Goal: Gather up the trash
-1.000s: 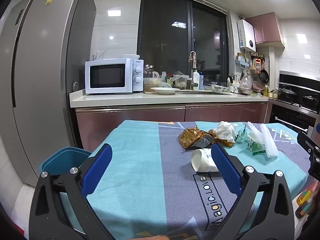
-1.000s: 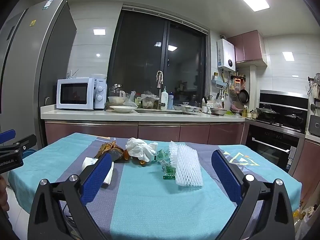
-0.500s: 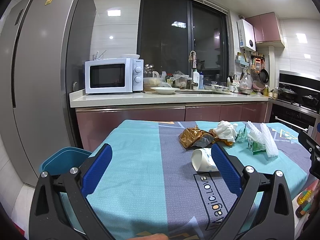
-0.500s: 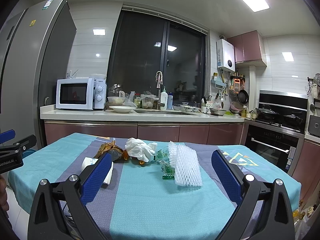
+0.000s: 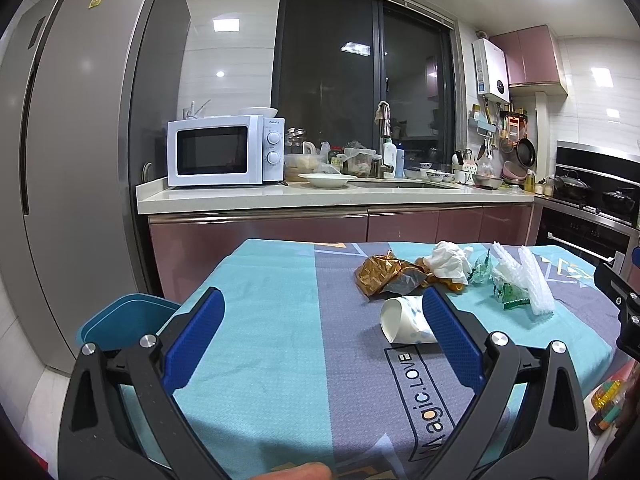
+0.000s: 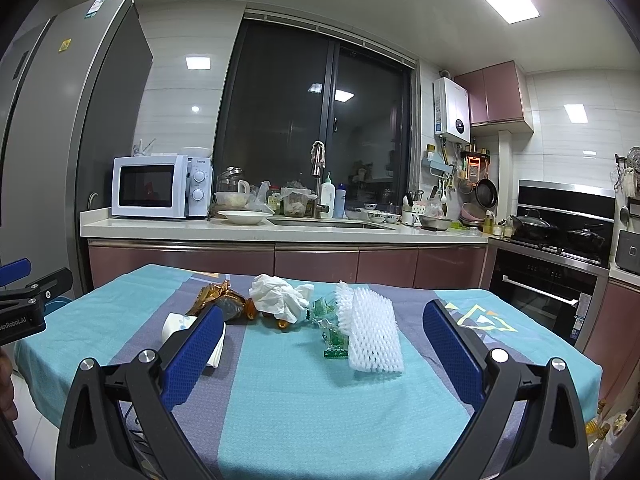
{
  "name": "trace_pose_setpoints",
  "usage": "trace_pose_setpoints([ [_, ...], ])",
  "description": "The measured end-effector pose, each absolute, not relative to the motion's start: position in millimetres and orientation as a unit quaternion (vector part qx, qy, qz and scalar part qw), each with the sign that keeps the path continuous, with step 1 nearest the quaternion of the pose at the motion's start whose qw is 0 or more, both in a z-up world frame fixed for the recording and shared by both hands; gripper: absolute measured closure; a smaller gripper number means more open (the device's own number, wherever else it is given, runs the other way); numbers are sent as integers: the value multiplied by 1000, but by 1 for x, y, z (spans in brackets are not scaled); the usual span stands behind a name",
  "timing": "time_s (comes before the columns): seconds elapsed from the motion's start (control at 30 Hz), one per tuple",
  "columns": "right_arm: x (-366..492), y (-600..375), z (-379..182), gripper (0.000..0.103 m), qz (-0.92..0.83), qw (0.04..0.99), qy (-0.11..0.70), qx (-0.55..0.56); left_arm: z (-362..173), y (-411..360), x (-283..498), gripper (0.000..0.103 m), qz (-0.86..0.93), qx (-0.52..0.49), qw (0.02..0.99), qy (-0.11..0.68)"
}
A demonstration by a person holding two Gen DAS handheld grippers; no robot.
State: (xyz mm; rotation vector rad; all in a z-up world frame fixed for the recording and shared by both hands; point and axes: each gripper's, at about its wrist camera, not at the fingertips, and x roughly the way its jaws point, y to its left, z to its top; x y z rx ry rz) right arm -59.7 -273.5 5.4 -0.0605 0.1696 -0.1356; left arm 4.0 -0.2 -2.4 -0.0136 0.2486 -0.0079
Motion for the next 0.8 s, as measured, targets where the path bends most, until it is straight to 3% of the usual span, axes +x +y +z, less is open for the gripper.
trace_pose_setpoints([
  [0.8, -60, -272, 3, 7, -69, 994, 85, -30, -4, -5, 6, 6, -5, -3, 992, 125],
])
